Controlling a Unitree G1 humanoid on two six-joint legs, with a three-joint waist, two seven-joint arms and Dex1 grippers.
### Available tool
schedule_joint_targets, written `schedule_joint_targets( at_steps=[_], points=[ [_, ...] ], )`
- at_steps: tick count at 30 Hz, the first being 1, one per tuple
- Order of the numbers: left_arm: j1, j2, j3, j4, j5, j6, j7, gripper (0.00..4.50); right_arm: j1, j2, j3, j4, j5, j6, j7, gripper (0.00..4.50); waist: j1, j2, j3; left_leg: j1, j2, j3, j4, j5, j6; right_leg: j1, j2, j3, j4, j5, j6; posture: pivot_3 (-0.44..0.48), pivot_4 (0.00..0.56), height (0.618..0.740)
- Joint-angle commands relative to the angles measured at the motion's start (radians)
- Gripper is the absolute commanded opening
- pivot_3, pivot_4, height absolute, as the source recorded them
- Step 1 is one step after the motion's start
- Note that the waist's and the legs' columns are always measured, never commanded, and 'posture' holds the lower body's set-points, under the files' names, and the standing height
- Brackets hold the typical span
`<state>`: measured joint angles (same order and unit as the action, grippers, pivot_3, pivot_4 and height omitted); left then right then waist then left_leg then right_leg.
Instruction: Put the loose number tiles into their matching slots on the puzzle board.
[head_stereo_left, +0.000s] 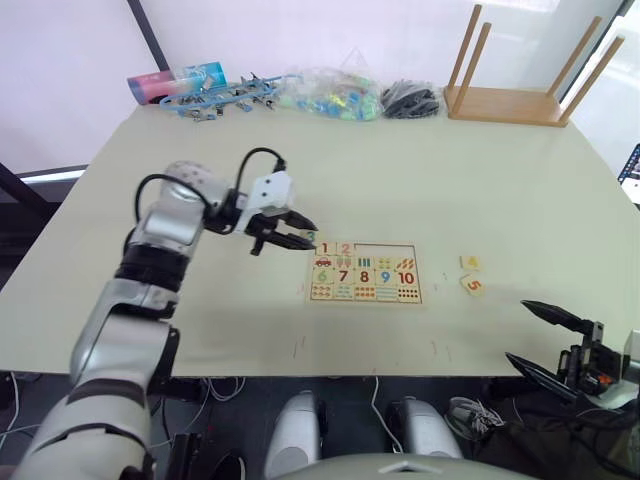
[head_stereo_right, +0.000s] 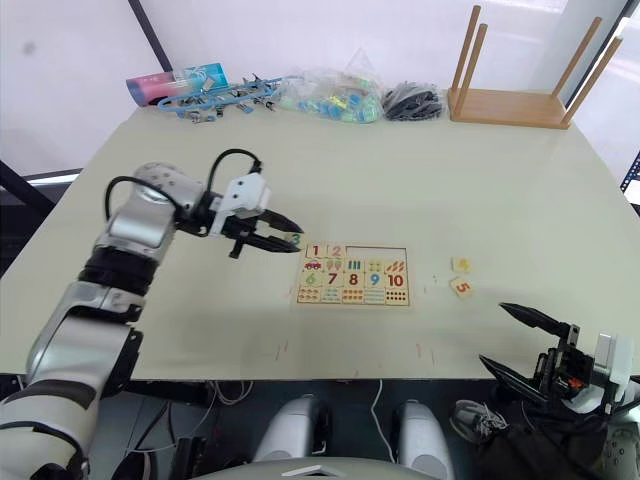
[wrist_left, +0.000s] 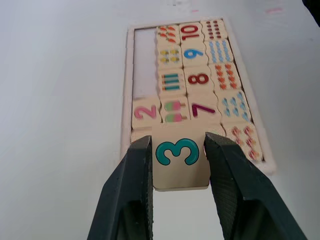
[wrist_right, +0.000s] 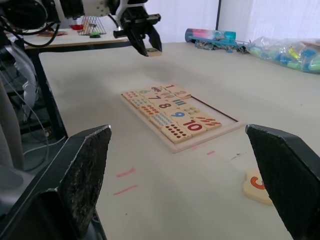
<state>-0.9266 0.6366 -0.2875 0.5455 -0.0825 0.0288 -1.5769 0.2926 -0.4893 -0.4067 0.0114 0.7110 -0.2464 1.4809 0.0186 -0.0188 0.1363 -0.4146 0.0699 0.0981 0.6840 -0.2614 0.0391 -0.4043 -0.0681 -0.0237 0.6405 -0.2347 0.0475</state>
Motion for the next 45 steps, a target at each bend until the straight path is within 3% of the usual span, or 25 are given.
schedule_joint_targets(
  at_steps=[1,11,19,29,45],
  points=[
    [-0.066,-0.056,-0.033,0.081,0.05,-0.043,0.015,1.03,0.009,0.004,-0.018,-0.044,0.017,-0.018,-0.019,4.5,-0.003,0.0,0.0,0.0,0.0,0.0,0.0,0.0,0.0,0.0,0.0,0.0,0.0,0.0,0.0,0.0,0.15,0.738],
    [-0.198,-0.23,-0.066,0.397,0.17,-0.195,0.144,1.03,0.015,0.009,-0.018,-0.085,0.023,-0.014,-0.054,4.5,-0.004,-0.002,0.001,0.0,0.0,-0.001,0.0,0.0,0.0,-0.001,0.005,0.007,0.0,0.0,0.0,0.0,0.15,0.738],
    [-0.242,-0.33,-0.064,0.521,0.219,-0.228,0.213,1.03,0.029,0.023,-0.016,-0.103,0.02,-0.022,-0.073,4.5,-0.003,-0.004,0.003,-0.001,-0.001,-0.001,0.0,0.0,0.0,-0.001,0.005,0.009,0.0,0.0,0.0,0.0,0.15,0.738],
    [-0.257,-0.376,-0.059,0.572,0.249,-0.24,0.227,1.03,0.054,0.03,-0.019,-0.11,0.02,-0.036,-0.086,4.5,-0.003,-0.004,0.003,-0.001,-0.001,-0.002,0.0,0.0,0.001,-0.001,0.005,0.009,0.0,0.0,0.0,0.0,0.15,0.738],
    [-0.257,-0.367,-0.052,0.595,0.274,-0.249,0.246,1.03,0.058,0.026,-0.016,-0.101,0.021,-0.048,-0.085,4.5,-0.004,-0.004,0.003,-0.001,-0.001,-0.002,0.0,0.0,0.001,-0.001,0.006,0.009,0.0,0.0,0.0,0.0,0.15,0.738]
  ],
)
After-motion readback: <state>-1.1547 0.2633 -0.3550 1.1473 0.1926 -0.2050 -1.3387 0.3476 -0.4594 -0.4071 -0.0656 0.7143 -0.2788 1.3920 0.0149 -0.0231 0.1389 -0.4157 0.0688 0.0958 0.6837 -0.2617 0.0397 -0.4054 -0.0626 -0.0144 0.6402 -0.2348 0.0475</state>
